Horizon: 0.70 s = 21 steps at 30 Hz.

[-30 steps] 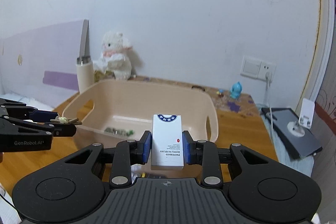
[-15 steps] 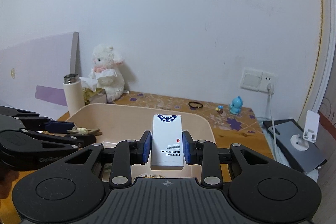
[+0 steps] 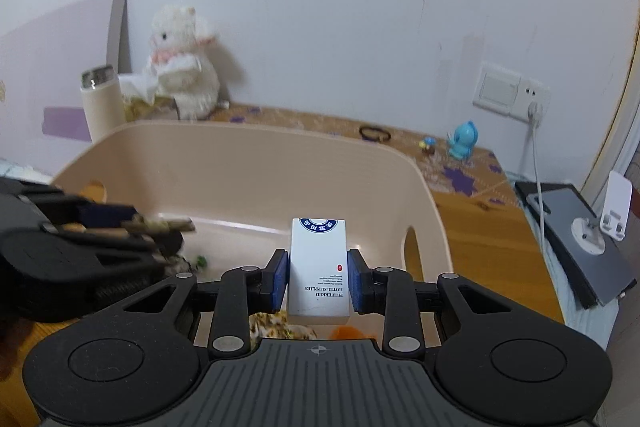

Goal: Organize objects
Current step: 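Lift both items over the basket and drop them inside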

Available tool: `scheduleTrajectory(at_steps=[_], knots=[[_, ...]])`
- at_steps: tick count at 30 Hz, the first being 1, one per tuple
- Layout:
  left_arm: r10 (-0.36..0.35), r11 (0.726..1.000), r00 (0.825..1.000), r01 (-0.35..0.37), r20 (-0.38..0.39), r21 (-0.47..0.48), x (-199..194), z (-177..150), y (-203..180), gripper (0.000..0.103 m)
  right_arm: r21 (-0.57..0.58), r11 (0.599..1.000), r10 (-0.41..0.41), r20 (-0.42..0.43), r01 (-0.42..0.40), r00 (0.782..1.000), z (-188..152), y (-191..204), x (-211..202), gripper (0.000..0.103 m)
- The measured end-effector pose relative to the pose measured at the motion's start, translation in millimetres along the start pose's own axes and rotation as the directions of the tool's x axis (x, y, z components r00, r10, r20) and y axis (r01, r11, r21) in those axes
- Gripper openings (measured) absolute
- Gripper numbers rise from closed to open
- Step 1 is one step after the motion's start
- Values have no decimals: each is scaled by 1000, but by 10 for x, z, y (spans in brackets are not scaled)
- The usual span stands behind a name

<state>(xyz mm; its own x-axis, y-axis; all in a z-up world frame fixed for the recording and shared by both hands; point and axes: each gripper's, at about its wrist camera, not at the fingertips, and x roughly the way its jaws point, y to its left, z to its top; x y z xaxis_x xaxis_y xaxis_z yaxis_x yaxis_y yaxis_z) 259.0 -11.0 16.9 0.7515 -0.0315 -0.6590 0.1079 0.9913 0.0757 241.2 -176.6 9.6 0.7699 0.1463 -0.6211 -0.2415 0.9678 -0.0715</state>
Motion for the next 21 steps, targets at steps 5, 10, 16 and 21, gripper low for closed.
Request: scheduleTrajectory(at_steps=[5,10,16,21], knots=[[-8,999,1000,7,-21,-35,4,5,39,45,-3,1000,4,-15,-4,1000,-40,18,19,46],[-49,997,999,47,-25,-59,-141,-21,61,73,12,1000,-5,24,5,1000,-46,-32,-183,65],[-9,999,999,10,32,-32,-444,-114,-1,78,26,1000,-10,61,8,998,-78,-65,-491,76],[-13,999,998,16,59,-46,-670,-205,-17,86,-1,1000,-19,65,19,998,-186,-45,-713,77]])
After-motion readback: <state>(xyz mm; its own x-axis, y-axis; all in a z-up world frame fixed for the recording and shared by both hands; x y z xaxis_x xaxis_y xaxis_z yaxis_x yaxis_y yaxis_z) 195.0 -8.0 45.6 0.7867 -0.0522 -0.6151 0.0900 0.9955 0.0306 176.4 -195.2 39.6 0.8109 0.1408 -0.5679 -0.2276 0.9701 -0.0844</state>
